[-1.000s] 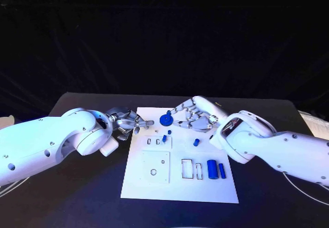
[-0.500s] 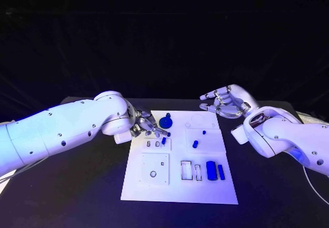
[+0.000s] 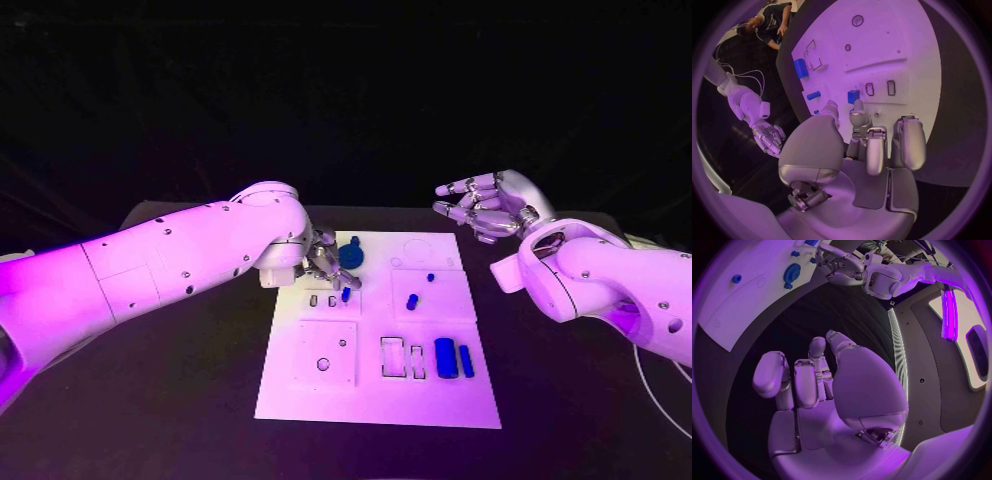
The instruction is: Assemble the parts on the task board
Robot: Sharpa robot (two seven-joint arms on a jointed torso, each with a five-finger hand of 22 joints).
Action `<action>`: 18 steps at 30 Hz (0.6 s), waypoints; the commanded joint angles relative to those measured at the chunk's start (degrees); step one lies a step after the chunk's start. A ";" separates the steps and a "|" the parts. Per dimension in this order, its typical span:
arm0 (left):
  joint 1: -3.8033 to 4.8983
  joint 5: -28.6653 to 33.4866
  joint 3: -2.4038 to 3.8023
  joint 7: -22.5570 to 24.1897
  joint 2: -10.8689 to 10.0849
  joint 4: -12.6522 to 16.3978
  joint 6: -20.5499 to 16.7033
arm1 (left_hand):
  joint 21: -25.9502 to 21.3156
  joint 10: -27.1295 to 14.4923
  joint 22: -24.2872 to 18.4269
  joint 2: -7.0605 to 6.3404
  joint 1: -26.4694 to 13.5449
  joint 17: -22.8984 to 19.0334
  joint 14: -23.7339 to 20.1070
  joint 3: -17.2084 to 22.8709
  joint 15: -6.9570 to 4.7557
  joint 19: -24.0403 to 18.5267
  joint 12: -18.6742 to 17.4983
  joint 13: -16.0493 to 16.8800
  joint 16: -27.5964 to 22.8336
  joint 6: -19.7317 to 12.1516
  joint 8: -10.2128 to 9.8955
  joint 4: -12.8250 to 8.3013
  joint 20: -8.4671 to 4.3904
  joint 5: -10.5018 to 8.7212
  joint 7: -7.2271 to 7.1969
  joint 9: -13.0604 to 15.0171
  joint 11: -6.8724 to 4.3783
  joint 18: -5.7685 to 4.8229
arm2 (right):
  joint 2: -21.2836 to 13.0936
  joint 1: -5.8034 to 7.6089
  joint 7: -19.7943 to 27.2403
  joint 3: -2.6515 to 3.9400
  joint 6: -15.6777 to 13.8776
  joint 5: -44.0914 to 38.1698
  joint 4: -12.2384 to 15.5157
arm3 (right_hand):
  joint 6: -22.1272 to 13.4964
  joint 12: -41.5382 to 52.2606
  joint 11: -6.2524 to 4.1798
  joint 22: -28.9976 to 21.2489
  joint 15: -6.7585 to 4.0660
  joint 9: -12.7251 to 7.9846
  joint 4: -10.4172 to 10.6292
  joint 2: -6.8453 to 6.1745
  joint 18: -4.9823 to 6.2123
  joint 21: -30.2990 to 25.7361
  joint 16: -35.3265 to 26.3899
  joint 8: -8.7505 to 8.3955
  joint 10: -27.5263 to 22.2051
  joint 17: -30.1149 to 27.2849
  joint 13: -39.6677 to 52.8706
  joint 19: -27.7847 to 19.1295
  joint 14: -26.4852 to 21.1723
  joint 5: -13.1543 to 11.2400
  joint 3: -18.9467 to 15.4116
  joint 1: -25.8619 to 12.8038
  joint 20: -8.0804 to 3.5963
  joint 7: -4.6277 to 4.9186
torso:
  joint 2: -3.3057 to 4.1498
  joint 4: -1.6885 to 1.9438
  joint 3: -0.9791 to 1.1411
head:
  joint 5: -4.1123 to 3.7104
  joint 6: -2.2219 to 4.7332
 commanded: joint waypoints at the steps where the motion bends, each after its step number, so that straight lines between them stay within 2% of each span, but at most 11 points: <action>1: 0.08 -2.99 -0.04 -0.57 0.84 -0.98 2.21 | 0.35 0.27 3.42 0.41 -0.22 15.07 6.03 -0.34 -0.32 1.44 0.35 0.13 0.17 0.35 0.41 -0.03 -0.28 -0.38 0.06 0.12 -0.04 -0.65 | 0.21 0.02 0.93 0.01 -0.67 1.42 -0.12 | -0.35 -0.41 0.01 -0.08 0.38 -0.05 0.03 -0.07 0.53 -0.33 -0.31 0.02 -0.27 -0.08 -0.13 -0.28 1.58 0.38 -0.39 -0.43 0.01 -0.02 | 0.06 -0.05 -0.06 | -0.08 -0.11; 8: 0.01 -4.05 -0.14 -0.49 1.98 -2.32 2.79 | 0.60 0.35 3.73 0.79 0.40 15.07 6.03 -0.57 -0.38 1.56 0.67 0.46 0.17 0.39 0.61 -0.18 -0.35 -0.34 -0.03 0.36 -0.12 -0.71 | 0.51 0.03 0.62 0.01 -0.25 1.26 -0.35 | -0.35 -0.43 0.01 -0.20 0.38 -0.04 0.03 -0.08 0.55 -0.42 -0.33 0.03 -0.26 -0.08 -0.19 -0.31 1.60 0.41 -0.43 -0.44 0.01 -0.02 | -0.04 0.08 0.00 | -0.13 -0.38; 18: -0.10 -4.72 -0.21 -0.45 2.82 -3.34 4.20 | 0.84 0.41 4.05 1.21 1.68 15.07 6.03 -0.80 -0.45 1.66 1.04 0.86 0.17 0.39 0.91 -0.32 -0.42 -0.29 -0.11 0.75 -0.20 -0.77 | 0.78 0.02 0.39 0.01 0.30 1.15 -0.49 | -0.31 -0.65 0.01 -0.34 0.37 -0.03 0.03 -0.08 0.57 -0.54 -0.42 0.07 -0.32 -0.15 -0.40 -0.34 1.60 0.41 -0.49 -0.45 0.01 -0.03 | -0.05 0.01 0.01 | -0.06 -0.66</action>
